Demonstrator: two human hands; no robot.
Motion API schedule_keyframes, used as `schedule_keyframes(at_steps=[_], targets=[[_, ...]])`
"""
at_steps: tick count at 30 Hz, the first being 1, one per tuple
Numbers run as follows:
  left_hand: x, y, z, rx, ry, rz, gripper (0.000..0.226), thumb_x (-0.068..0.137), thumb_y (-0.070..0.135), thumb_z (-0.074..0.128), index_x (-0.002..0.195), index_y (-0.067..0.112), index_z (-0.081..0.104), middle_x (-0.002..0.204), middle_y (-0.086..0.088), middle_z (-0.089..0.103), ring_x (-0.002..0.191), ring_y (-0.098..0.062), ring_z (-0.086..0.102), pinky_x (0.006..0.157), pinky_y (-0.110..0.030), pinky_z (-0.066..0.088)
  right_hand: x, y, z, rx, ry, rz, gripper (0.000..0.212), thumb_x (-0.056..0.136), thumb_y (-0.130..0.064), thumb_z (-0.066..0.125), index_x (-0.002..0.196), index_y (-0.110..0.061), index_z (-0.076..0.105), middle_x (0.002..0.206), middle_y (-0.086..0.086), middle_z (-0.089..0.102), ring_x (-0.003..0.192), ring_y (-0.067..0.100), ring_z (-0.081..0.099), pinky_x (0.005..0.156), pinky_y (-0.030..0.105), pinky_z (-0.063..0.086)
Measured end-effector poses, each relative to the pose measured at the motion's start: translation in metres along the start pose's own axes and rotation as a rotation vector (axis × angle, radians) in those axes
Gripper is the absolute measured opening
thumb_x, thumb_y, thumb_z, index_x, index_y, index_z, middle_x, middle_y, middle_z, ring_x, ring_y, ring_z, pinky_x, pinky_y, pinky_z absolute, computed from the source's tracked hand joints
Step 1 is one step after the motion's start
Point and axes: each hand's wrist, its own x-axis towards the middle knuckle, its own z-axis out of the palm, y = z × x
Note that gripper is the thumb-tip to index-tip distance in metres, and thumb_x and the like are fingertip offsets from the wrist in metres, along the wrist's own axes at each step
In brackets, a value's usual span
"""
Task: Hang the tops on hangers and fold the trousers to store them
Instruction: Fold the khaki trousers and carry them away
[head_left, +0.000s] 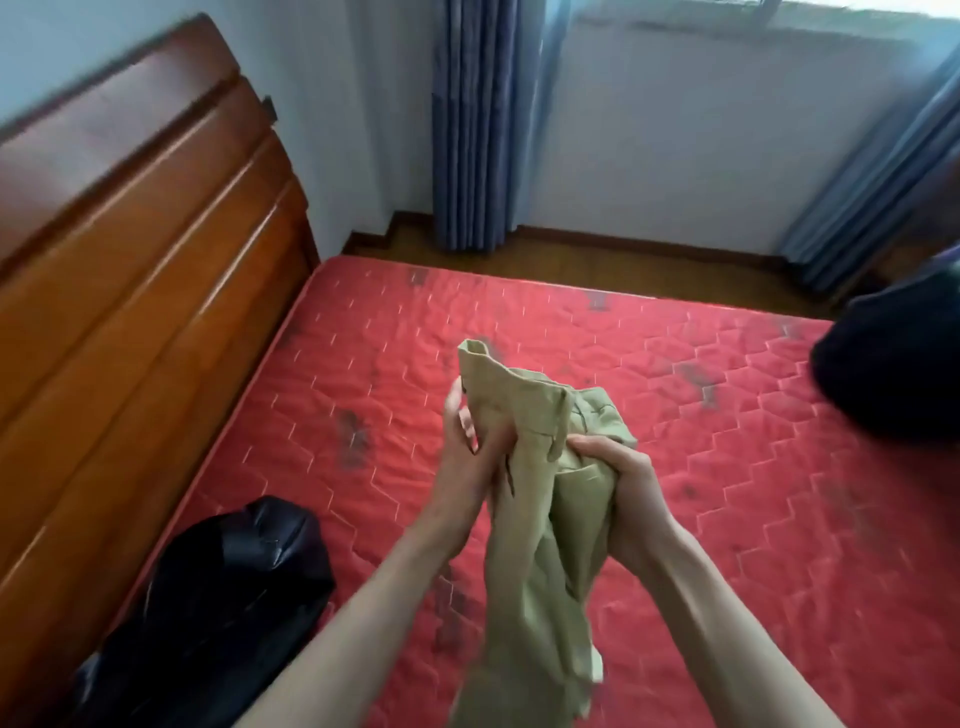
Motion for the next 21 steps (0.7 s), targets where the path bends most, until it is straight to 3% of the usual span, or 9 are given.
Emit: schedule_keyframes(at_steps=[2,3,6,9,11,16,21], targets=[[-0.006,0.031,0.005,-0.034,-0.118,-0.018,0.069,0.097,0.046,0.060,0.136,-0.009,0.044,0.101,0.004,0.066,0.088,-0.010,0.065,0.077,-0.032,0.053,-0.030,-0.013,0.011,-0.004,-0.036,-0.027,0.042,0.083,-0.030,0.071,0.116,-0.005,0.079,0.115,0.023,0.075,0.098,0.033,0.076,0.079,0.037,0.062],[-0.011,0.043,0.005,-0.016,-0.137,-0.025,0.060,0.098,0.042,0.063,0.129,-0.007,0.053,0.100,0.001,0.071,0.089,-0.014,0.068,0.077,-0.033,0.055,-0.044,-0.019,0.015,-0.015,-0.037,-0.051,0.041,0.084,-0.035,0.071,0.115,-0.010,0.080,0.115,0.021,0.076,0.099,0.030,0.076,0.079,0.035,0.062],[-0.031,0.078,0.005,0.006,-0.080,-0.013,0.050,0.084,0.036,0.085,0.125,0.013,0.068,0.113,-0.004,0.078,0.105,-0.023,0.075,0.084,-0.031,0.062,-0.083,-0.044,0.016,-0.107,0.077,-0.190,0.039,0.081,-0.050,0.072,0.110,-0.026,0.082,0.113,0.013,0.079,0.104,0.025,0.077,0.077,0.030,0.061],[-0.047,0.105,-0.008,0.038,0.028,0.064,0.043,0.079,0.030,0.091,0.117,0.016,0.074,0.109,-0.005,0.080,0.099,-0.023,0.077,0.078,-0.030,0.063,-0.111,-0.068,-0.002,-0.239,0.152,-0.328,0.027,0.097,-0.042,0.069,0.110,-0.023,0.081,0.111,0.014,0.079,0.104,0.029,0.076,0.075,0.029,0.061],[-0.054,0.125,-0.021,0.103,0.098,0.147,0.037,0.077,0.028,0.089,0.109,0.016,0.076,0.103,-0.002,0.081,0.093,-0.017,0.078,0.072,-0.021,0.060,-0.125,-0.082,-0.020,-0.276,0.188,-0.405,0.023,0.102,-0.036,0.066,0.104,-0.020,0.082,0.107,0.015,0.079,0.096,0.027,0.078,0.072,0.029,0.062],[-0.067,0.165,-0.048,0.325,0.194,0.257,0.025,0.086,0.027,0.084,0.108,0.023,0.073,0.103,0.011,0.079,0.093,-0.006,0.076,0.072,-0.015,0.058,-0.147,-0.125,-0.057,-0.425,0.343,-0.572,0.021,0.102,-0.030,0.067,0.091,-0.016,0.078,0.090,0.002,0.080,0.082,0.015,0.074,0.068,0.026,0.061],[-0.066,0.207,-0.048,0.455,0.119,0.301,0.011,0.090,0.021,0.078,0.099,0.021,0.072,0.090,0.018,0.078,0.086,-0.001,0.074,0.068,-0.011,0.055,-0.158,-0.171,-0.058,-0.826,0.248,-0.612,0.011,0.089,-0.033,0.083,0.090,-0.022,0.080,0.088,-0.002,0.080,0.078,0.008,0.075,0.063,0.026,0.061]])
